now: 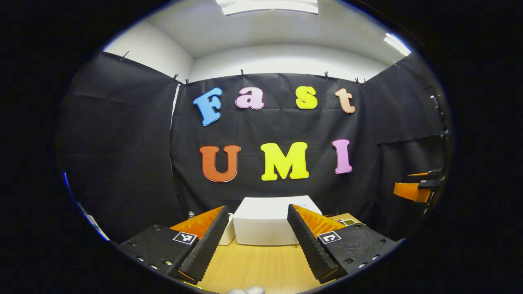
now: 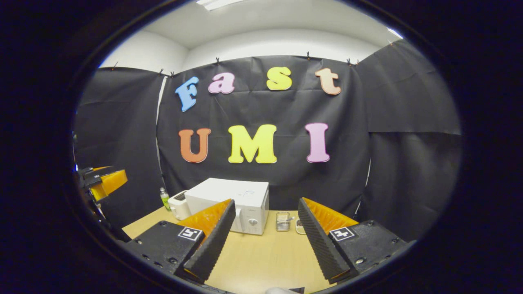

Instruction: Open the microwave oven with the left hand, put the food in, and close the microwave oven.

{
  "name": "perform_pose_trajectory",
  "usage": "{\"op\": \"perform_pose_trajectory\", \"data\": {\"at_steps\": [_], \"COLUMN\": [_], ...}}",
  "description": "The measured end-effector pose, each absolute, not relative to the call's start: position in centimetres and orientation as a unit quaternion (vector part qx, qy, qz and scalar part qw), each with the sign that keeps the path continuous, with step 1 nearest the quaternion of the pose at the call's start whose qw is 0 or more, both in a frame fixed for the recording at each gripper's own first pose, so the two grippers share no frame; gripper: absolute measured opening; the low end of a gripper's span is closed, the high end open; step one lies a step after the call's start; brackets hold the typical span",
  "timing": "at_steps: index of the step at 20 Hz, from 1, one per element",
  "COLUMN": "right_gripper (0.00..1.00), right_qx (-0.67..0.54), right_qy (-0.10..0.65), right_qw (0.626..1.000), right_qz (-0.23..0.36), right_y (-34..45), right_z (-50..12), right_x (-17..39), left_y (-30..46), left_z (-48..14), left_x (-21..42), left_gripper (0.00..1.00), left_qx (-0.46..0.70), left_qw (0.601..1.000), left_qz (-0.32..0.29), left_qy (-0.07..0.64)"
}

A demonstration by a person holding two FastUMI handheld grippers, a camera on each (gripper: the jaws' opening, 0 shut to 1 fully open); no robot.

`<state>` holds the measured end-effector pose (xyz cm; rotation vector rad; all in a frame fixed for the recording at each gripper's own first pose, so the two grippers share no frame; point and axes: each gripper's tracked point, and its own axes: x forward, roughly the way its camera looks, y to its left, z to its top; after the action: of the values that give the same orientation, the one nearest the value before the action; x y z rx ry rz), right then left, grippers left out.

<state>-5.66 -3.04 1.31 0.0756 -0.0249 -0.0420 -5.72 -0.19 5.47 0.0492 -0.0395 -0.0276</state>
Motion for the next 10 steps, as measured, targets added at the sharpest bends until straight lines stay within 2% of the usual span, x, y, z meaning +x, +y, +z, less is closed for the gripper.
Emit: {"op": "perform_pose_trajectory", "data": {"at_steps": [4,10], "right_gripper": [0.98,0.98], "right_qx": [0.049,0.050], "right_qy": [-0.024,-0.026], "right_qw": [0.998,0.998], "right_qz": [-0.040,-0.034], "right_y": [-5.0,-5.3], "right_z": [1.9,2.1], "right_x": [-6.7,-6.8], "left_y": [-1.2,-2.0], "left_z": [5.7,6.4], "left_x": [-5.3,-4.6], "left_gripper": [0.93,0.93], "left_qx": [0.037,0.032], "left_qw": [0.999,0.999], "left_qz": [-0.015,-0.017], "left_qy": [-0.018,-0.018]}}
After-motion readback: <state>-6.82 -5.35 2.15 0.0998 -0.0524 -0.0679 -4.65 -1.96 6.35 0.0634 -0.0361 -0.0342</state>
